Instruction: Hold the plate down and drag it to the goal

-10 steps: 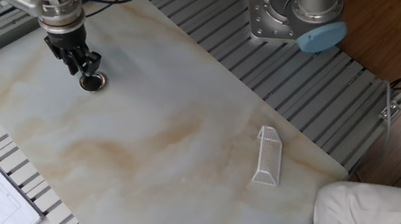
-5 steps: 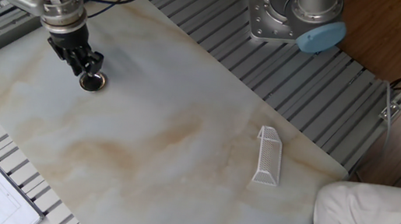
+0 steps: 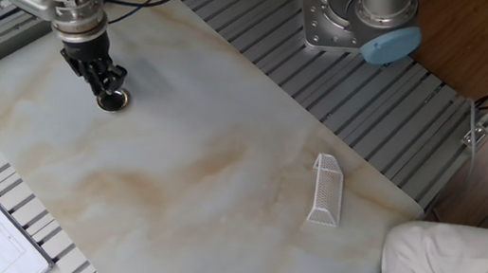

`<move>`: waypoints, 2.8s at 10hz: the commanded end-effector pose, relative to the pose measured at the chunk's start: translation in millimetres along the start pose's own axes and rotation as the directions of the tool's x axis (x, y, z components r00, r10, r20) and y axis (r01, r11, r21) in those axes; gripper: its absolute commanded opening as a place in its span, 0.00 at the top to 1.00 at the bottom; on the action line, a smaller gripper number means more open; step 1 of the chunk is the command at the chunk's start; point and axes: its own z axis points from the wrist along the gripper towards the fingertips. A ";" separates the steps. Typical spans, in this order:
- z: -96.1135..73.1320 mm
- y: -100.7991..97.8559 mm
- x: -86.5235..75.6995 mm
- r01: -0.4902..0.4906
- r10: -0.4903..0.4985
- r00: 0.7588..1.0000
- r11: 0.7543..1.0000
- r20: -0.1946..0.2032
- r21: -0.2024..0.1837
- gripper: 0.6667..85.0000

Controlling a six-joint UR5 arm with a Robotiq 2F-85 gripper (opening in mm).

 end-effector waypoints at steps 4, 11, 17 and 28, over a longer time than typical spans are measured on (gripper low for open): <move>-11.5 4.7 -3.2 -0.004 0.004 1.000 0.999 0.009 -0.040 0.99; -9.3 39.3 -3.3 -0.039 0.040 0.999 0.998 0.024 -0.057 0.99; -15.7 51.1 -4.7 -0.030 0.034 0.999 0.992 0.035 -0.120 0.99; -11.7 91.9 0.1 -0.094 0.103 0.993 0.983 0.053 -0.160 0.99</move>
